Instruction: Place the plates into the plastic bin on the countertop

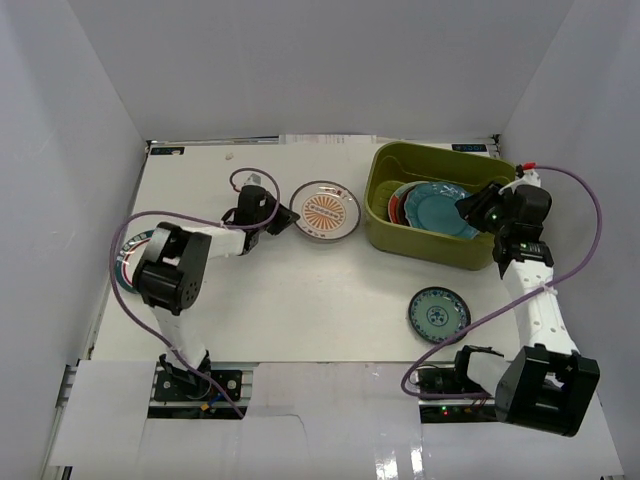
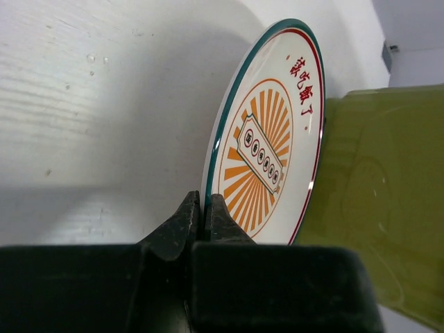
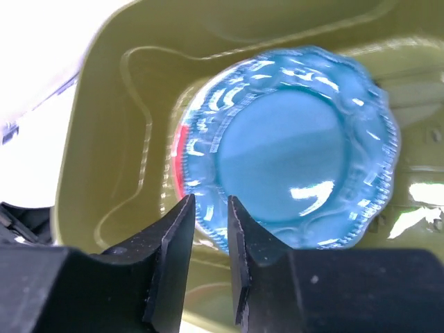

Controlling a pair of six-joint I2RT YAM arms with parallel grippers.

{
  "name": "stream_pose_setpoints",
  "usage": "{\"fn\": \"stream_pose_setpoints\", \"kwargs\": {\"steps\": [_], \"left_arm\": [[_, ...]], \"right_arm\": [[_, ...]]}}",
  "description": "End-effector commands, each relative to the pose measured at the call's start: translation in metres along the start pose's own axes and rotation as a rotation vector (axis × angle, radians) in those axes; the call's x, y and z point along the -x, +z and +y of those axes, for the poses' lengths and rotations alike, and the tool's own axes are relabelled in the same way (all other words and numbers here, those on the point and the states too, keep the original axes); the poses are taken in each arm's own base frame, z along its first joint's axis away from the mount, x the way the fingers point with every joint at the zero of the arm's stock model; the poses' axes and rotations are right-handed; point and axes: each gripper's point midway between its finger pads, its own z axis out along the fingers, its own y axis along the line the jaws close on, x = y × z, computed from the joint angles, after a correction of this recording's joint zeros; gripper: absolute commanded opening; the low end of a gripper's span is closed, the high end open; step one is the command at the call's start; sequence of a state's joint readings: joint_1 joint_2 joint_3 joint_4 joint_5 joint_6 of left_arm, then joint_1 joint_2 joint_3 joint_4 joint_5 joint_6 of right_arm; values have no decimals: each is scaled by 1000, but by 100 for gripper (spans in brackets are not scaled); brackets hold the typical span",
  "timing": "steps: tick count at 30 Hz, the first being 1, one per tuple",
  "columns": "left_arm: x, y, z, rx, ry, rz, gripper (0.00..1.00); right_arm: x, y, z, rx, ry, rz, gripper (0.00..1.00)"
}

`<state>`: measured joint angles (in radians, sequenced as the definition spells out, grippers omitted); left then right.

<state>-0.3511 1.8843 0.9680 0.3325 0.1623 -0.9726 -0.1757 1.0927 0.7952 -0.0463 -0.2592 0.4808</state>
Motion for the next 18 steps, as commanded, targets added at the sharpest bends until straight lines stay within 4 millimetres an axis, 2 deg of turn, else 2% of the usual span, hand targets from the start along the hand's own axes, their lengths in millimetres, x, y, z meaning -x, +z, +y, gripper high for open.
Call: {"fn": "stream_pose_setpoints", "kwargs": {"steps": [1, 3, 4, 7, 8, 9, 10, 11, 12, 14, 15, 16, 17, 18], "left_arm": [[49, -52, -69, -168, 52, -185, 0], [53, -69, -73, -177, 58, -222, 0], [60, -86, -89, -217, 69, -253, 0], [66, -110, -107, -272, 92, -281, 0], [73, -129, -125, -329, 100, -310, 0], [73, -138, -133, -358, 101, -310, 0], [72, -147, -143, -389, 104, -313, 0], [74, -161, -157, -431, 112, -323, 0], [73, -168, -173, -475, 124, -315, 0], [52, -172, -203, -540, 166, -248, 0], [38, -157, -206, -529, 182, -190, 0], [22, -162, -239, -594, 228, -154, 0], [10, -156, -247, -593, 247, -129, 0], [-2, -136, -247, -566, 260, -97, 0]], "right_arm": [[22, -20, 54, 105, -158, -39, 31], [14, -27, 72, 143, -194, -33, 31], [13, -29, 77, 153, -201, -37, 31], [5, -44, 99, 219, -222, -45, 31], [9, -53, 106, 238, -226, -65, 30], [9, -58, 110, 254, -227, -71, 29], [13, -64, 115, 268, -223, -85, 27], [19, -75, 123, 294, -228, -113, 18], [24, -81, 128, 310, -225, -131, 13], [37, -98, 143, 359, -220, -175, 8], [42, -111, 152, 399, -222, -199, 8], [49, -121, 162, 432, -210, -218, 8], [54, -133, 171, 471, -214, -242, 8], [57, -141, 177, 497, -214, -253, 8]]}}
